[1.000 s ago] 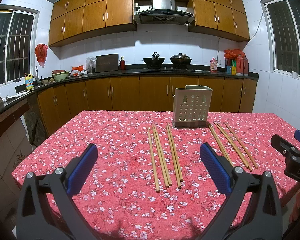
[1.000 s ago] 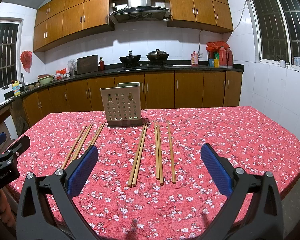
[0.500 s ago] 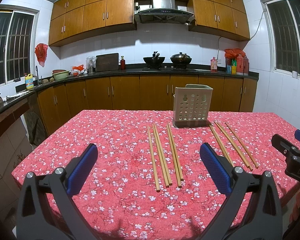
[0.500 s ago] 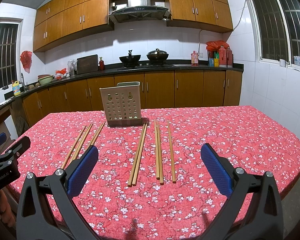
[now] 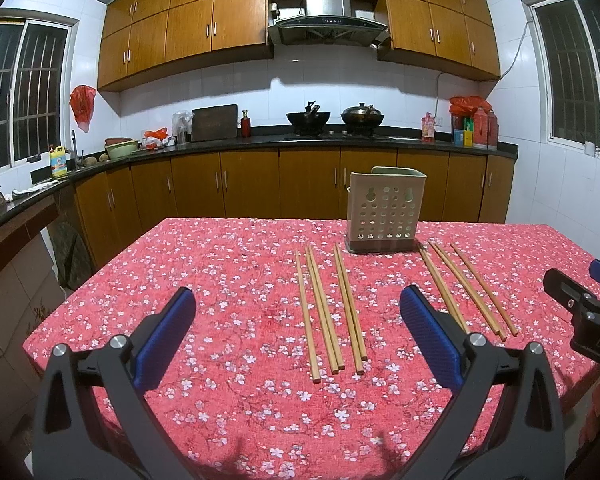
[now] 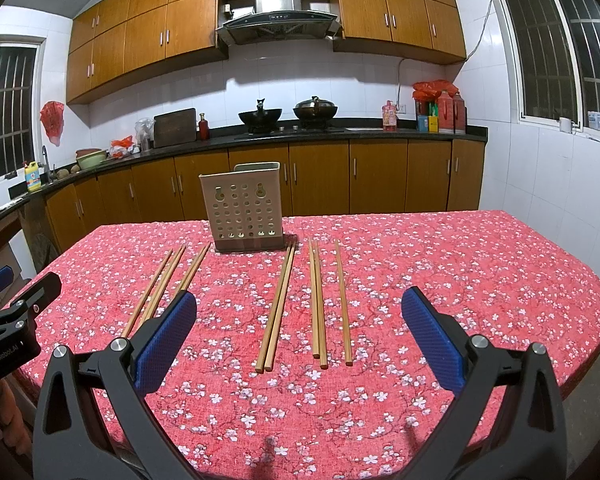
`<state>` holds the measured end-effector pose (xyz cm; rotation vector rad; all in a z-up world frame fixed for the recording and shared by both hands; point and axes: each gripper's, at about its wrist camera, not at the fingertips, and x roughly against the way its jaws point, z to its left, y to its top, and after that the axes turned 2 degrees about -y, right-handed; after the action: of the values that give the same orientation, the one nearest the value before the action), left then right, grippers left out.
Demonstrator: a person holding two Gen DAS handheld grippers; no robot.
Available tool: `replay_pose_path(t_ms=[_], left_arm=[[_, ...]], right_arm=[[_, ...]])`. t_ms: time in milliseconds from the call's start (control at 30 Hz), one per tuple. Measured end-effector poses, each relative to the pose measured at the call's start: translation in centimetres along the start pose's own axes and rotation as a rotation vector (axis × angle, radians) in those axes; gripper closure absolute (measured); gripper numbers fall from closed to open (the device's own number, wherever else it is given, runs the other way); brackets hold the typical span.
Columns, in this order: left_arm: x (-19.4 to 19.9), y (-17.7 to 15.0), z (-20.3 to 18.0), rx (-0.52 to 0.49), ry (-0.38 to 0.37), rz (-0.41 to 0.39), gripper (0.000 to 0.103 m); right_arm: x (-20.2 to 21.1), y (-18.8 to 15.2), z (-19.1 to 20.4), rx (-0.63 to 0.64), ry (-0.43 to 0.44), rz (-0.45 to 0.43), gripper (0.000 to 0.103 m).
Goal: Organize utensils
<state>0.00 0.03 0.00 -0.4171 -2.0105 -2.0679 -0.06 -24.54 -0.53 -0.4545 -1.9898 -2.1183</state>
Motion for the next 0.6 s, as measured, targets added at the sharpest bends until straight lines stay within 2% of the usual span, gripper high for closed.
replay_pose_path(t_ms=[167, 267, 367, 600], left_arm=[[-0.7, 0.0, 0.4, 0.007, 0.001, 0.012, 0.004], [-1.8, -1.0, 0.4, 0.011, 0.001, 0.020, 0.004], [-2.0, -0.9, 0.6, 0.015, 0.002, 0.037, 0.004], [-3.2, -1.0, 0.9, 0.024, 0.004, 0.066, 0.004]], right_arm=[[0.2, -0.1, 0.3, -0.003, -0.007, 0.010, 0.002], [-0.5, -0.1, -0.4, -0.011, -0.011, 0.020, 0.002], [-1.8, -1.0, -0.1, -0.019, -0.017, 0.040, 0.002], [-2.7, -0.8, -0.1, -0.013, -0.018, 0.068, 0.002]])
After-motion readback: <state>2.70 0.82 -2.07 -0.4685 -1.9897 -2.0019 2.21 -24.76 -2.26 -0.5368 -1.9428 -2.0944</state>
